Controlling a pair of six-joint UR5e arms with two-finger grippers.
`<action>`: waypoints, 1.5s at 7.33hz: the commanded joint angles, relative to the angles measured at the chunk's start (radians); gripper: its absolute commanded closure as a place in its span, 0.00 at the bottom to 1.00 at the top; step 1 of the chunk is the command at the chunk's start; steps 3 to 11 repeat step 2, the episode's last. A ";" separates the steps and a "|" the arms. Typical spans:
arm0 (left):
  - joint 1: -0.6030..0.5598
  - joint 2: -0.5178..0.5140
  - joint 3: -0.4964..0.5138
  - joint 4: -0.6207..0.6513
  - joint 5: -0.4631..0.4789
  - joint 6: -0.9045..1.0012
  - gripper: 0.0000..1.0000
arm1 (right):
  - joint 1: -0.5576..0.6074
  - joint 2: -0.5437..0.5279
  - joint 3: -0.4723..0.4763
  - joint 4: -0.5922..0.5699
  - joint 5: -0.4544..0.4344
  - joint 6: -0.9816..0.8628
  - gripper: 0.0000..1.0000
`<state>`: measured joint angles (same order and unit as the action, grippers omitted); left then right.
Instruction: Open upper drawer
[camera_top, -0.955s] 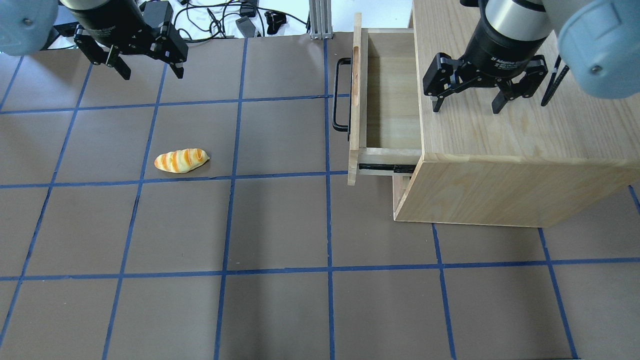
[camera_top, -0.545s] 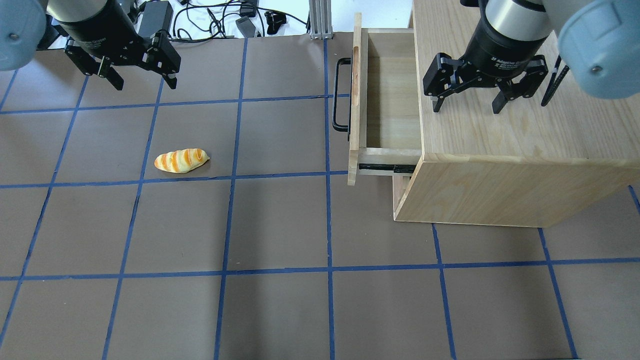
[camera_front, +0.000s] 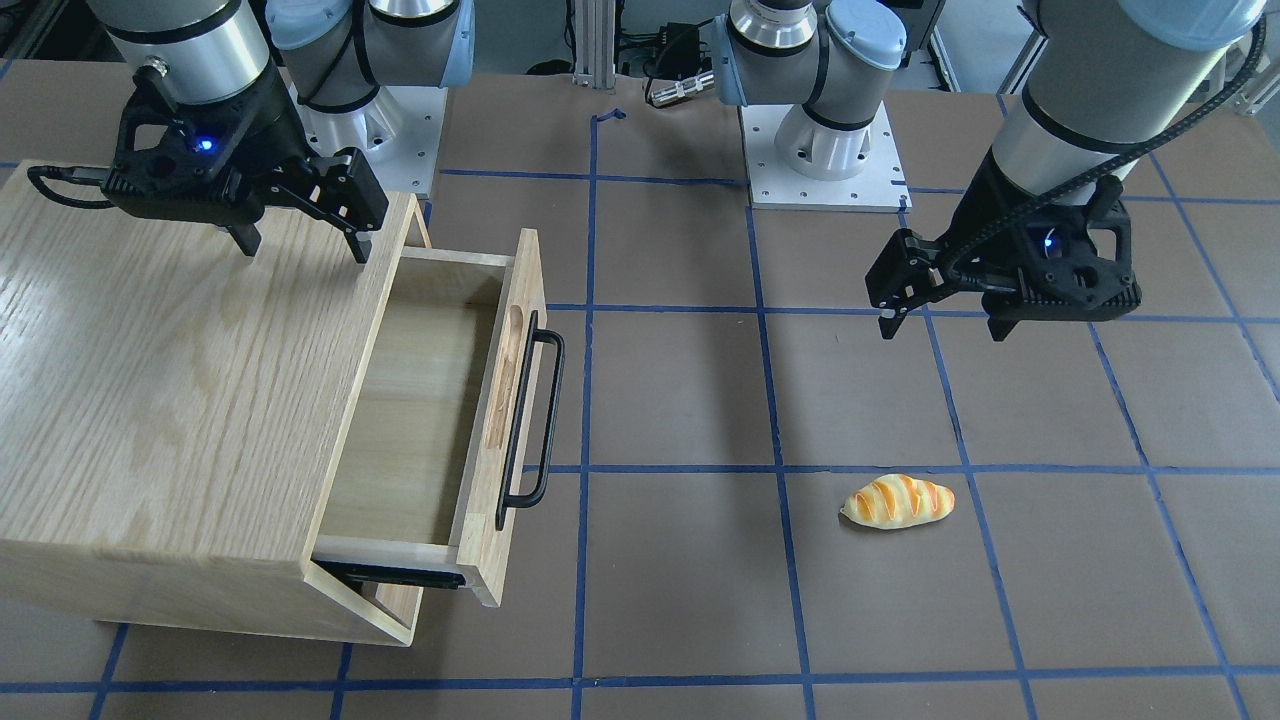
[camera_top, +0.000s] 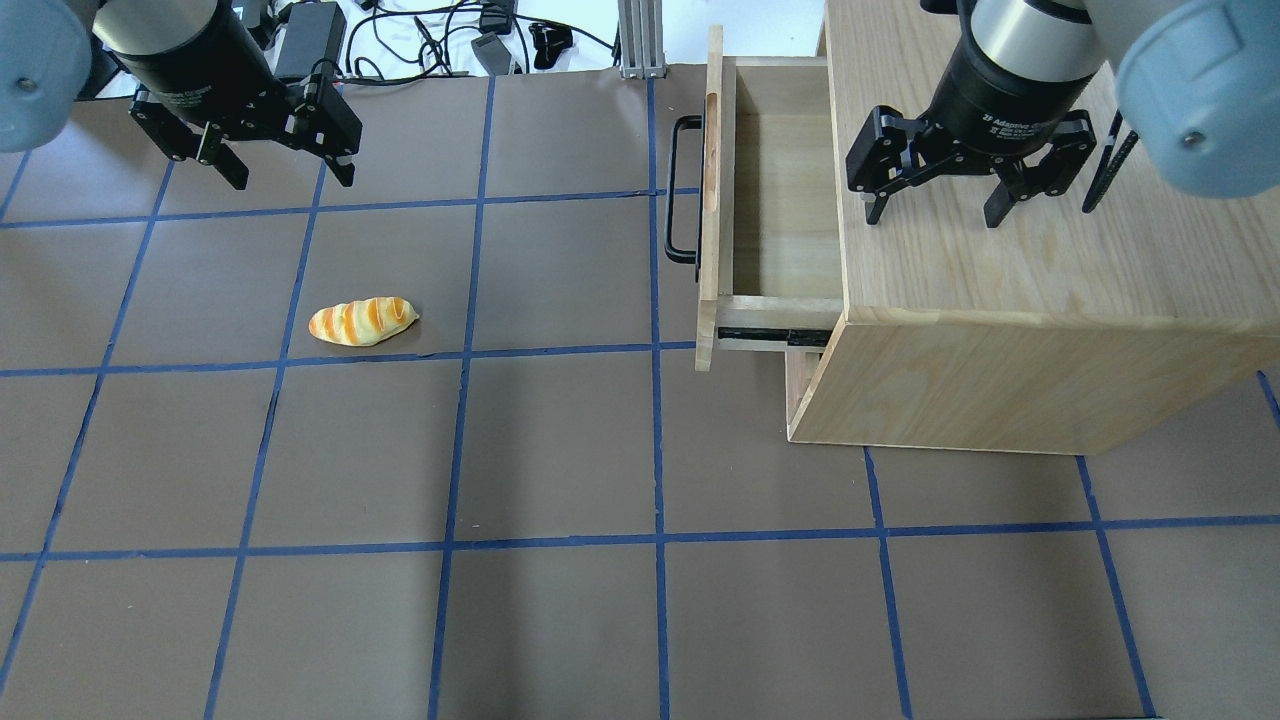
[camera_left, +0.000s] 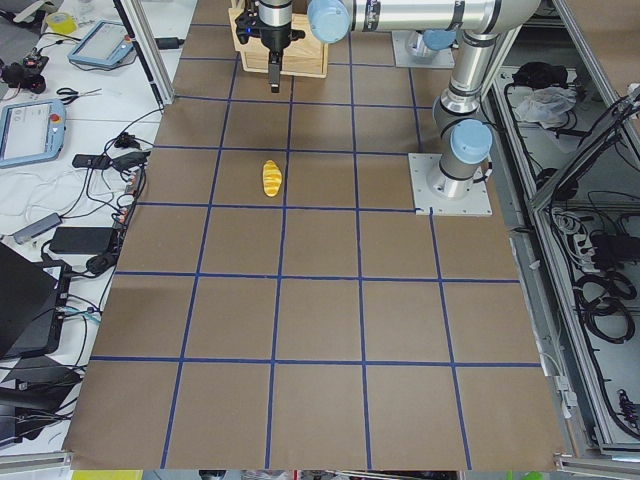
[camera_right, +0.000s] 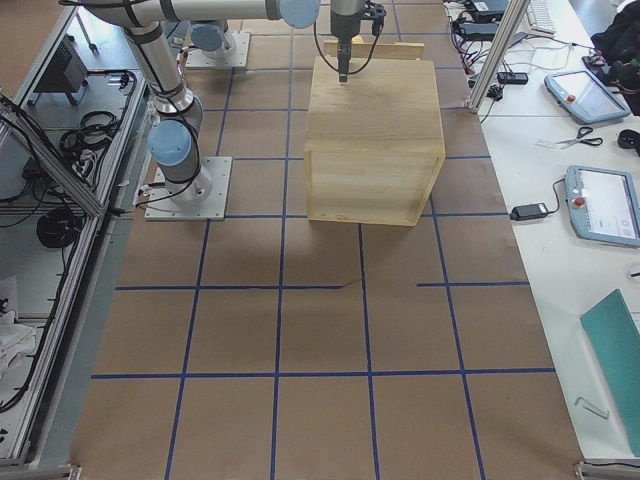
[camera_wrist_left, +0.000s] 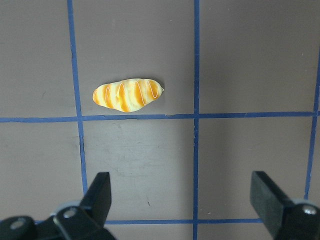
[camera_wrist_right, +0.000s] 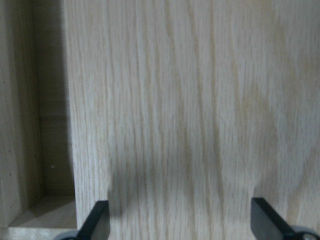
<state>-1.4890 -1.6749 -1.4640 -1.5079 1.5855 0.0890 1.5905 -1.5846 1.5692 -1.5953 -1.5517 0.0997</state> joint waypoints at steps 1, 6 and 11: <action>0.000 0.000 -0.002 0.001 -0.001 0.000 0.00 | 0.000 0.000 0.000 0.000 0.001 0.000 0.00; 0.000 0.000 -0.007 0.002 -0.001 0.000 0.00 | 0.000 0.000 0.000 0.000 -0.001 0.000 0.00; 0.000 0.000 -0.007 0.002 -0.001 0.000 0.00 | 0.000 0.000 0.000 0.000 -0.001 0.000 0.00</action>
